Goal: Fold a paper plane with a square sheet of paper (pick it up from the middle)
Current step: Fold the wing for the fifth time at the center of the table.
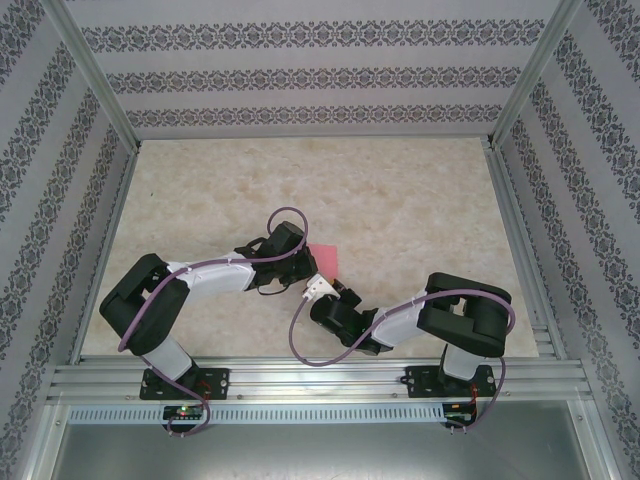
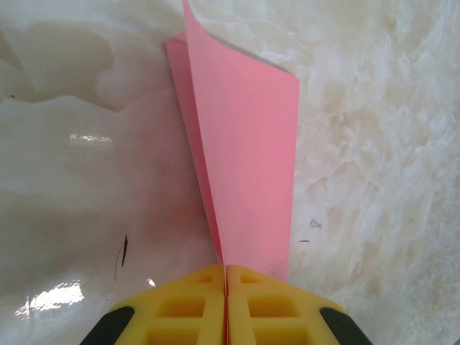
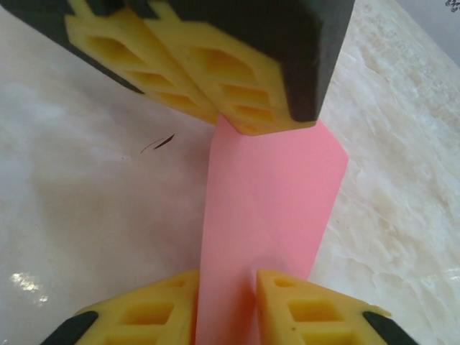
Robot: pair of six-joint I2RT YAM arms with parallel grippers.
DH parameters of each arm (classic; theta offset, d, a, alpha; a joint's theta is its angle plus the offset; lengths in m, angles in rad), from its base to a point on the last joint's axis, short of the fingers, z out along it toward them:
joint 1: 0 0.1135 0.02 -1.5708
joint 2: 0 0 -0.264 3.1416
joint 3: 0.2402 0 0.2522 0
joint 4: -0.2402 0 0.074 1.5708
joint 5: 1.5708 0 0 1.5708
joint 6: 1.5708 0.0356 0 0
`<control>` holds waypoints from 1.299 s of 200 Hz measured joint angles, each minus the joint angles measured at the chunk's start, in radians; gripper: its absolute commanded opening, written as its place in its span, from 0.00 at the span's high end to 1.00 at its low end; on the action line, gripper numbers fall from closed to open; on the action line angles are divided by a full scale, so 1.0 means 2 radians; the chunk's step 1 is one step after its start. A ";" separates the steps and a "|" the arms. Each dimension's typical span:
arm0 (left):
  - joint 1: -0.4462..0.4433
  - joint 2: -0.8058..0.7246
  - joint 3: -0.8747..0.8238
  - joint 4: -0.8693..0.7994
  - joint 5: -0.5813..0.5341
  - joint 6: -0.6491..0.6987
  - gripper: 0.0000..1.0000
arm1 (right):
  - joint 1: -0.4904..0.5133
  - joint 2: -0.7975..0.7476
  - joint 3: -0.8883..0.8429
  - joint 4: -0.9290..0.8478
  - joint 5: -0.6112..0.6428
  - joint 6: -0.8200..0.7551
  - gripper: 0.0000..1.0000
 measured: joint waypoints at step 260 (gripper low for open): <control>0.001 -0.155 -0.038 -0.112 -0.133 -0.016 0.35 | -0.135 -0.023 -0.068 0.161 -0.300 0.204 0.97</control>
